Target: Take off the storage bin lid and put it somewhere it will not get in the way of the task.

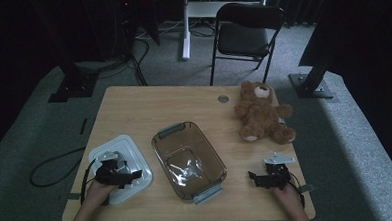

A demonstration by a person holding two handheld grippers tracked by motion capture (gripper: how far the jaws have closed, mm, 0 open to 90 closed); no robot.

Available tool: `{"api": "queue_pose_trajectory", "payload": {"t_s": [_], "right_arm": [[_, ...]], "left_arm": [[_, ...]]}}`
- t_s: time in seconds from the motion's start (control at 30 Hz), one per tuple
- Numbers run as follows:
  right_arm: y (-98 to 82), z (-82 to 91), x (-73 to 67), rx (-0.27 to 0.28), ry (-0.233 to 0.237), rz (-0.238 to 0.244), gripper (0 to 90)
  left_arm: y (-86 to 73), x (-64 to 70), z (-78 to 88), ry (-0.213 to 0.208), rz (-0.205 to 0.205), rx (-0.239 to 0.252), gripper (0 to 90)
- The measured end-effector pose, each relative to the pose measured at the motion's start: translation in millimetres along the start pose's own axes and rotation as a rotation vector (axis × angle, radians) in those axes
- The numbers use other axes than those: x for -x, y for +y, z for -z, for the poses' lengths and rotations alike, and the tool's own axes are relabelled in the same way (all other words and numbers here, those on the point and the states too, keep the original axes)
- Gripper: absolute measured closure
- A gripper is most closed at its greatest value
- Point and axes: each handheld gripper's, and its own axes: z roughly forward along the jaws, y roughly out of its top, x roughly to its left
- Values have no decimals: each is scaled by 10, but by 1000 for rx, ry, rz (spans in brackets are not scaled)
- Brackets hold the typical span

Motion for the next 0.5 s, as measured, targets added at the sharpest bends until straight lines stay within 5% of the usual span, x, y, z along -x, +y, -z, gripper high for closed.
{"api": "queue_pose_trajectory", "payload": {"t_s": [0.27, 0.4, 0.43, 0.5], "right_arm": [[0, -1, -2, -1, -2, 2, 133], [0, 0, 0, -1, -1, 1, 133], [0, 0, -1, -1, -2, 1, 133], [0, 0, -2, -2, -3, 2, 133]], "left_arm": [[7, 7, -37, 7, -20, 5, 66], [10, 35, -54, -37, -75, 2, 67], [15, 72, -78, -71, -126, -3, 67], [21, 99, -97, -72, -138, -14, 67]]}}
